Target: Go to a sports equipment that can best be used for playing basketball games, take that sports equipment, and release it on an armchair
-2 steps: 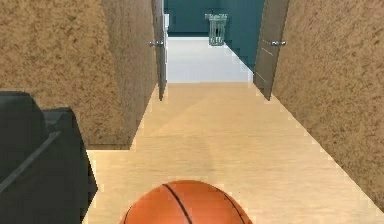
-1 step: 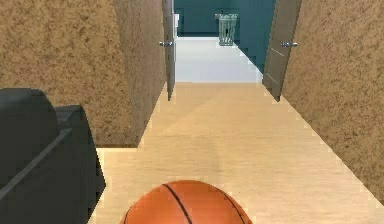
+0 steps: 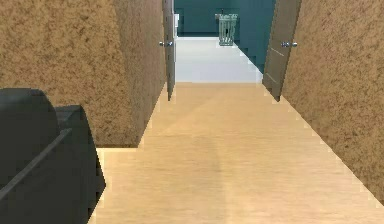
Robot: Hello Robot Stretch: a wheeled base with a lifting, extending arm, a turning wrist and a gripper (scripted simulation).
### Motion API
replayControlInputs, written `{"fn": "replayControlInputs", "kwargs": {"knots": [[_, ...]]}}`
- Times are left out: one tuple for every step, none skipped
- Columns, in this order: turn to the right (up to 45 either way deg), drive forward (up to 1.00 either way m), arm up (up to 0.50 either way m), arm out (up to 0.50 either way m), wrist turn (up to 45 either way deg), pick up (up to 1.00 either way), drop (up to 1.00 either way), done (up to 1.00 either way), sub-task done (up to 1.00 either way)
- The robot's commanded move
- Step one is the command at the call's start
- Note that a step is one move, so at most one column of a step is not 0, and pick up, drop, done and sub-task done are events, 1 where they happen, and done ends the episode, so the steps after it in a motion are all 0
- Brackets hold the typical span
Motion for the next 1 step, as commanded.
{"fn": "replayControlInputs", "kwargs": {"knots": [[0.0, 0.0, 0.0, 0.0, 45.0, 0.0, 0.0, 0.0, 0.0]]}}
